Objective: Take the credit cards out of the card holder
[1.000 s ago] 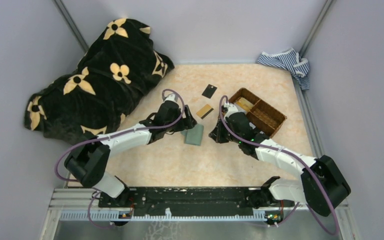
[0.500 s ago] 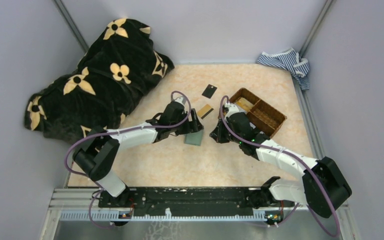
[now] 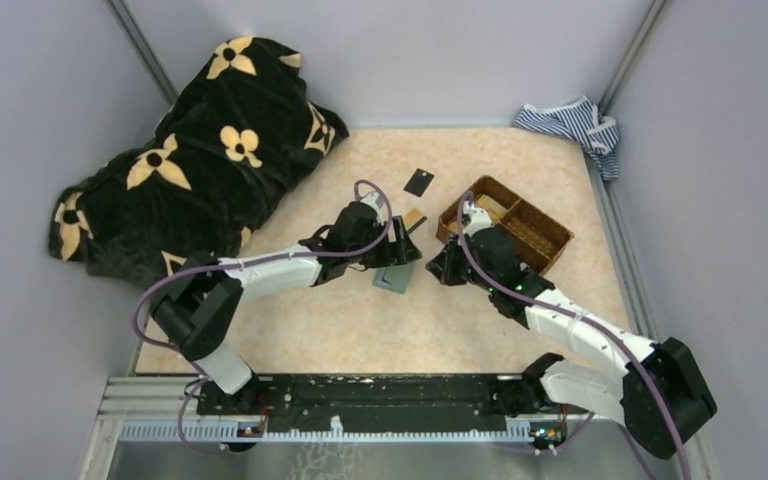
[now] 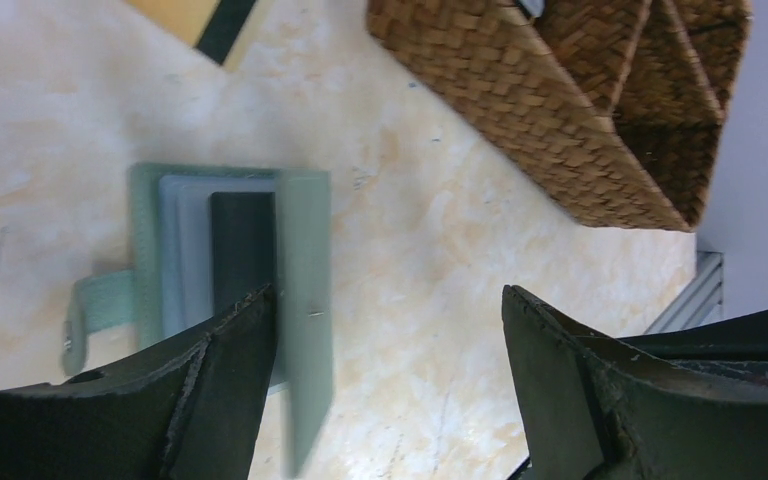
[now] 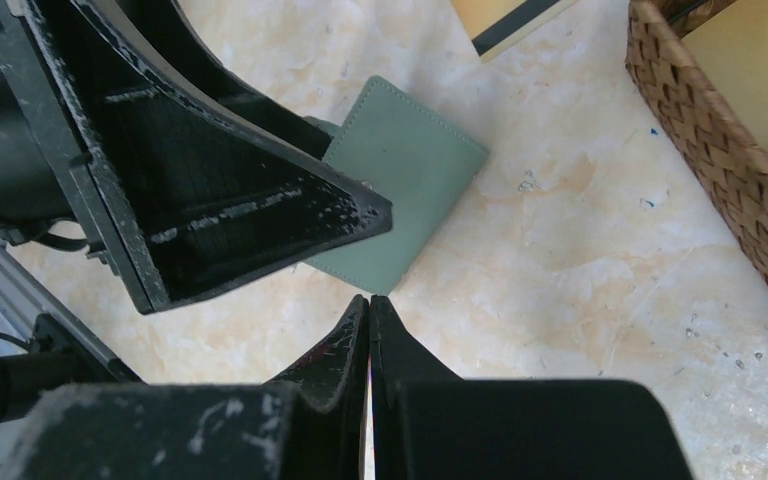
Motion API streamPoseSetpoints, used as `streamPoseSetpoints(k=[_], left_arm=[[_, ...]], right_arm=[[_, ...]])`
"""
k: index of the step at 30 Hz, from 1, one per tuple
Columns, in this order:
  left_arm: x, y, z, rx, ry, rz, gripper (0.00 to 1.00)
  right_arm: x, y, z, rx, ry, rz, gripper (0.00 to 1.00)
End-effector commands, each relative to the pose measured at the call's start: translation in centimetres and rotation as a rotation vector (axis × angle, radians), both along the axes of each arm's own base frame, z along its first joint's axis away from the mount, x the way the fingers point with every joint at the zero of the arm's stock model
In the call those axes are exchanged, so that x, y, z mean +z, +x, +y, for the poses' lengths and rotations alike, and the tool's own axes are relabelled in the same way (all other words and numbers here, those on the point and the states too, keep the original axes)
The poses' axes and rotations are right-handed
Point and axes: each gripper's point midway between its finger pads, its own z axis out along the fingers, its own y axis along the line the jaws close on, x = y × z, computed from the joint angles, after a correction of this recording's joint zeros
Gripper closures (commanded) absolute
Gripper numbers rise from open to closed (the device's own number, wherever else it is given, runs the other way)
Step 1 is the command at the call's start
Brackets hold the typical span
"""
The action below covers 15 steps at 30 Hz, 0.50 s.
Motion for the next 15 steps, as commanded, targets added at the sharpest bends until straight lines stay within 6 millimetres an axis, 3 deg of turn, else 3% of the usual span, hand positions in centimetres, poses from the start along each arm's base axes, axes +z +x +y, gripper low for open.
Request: streamPoseSetpoints(k=[1, 9, 15], left_arm=[[1.9, 0.1, -2.9, -0.049, -0.071, -0.028, 0.15], [2.9, -0.2, -4.9, -0.085, -0.082, -0.042, 0.15], [2.0, -1.1, -6.1, -0.116, -0.084, -0.016, 0.15]], right_arm=[[1.3, 0.4, -0.8, -0.038, 0.025, -0.041, 1.00], [0.7, 0.5, -1.5, -0.056, 0.025, -0.033, 1.00], [1.0, 0.6, -2.2, -0.081, 0.030, -0.040, 1.00]])
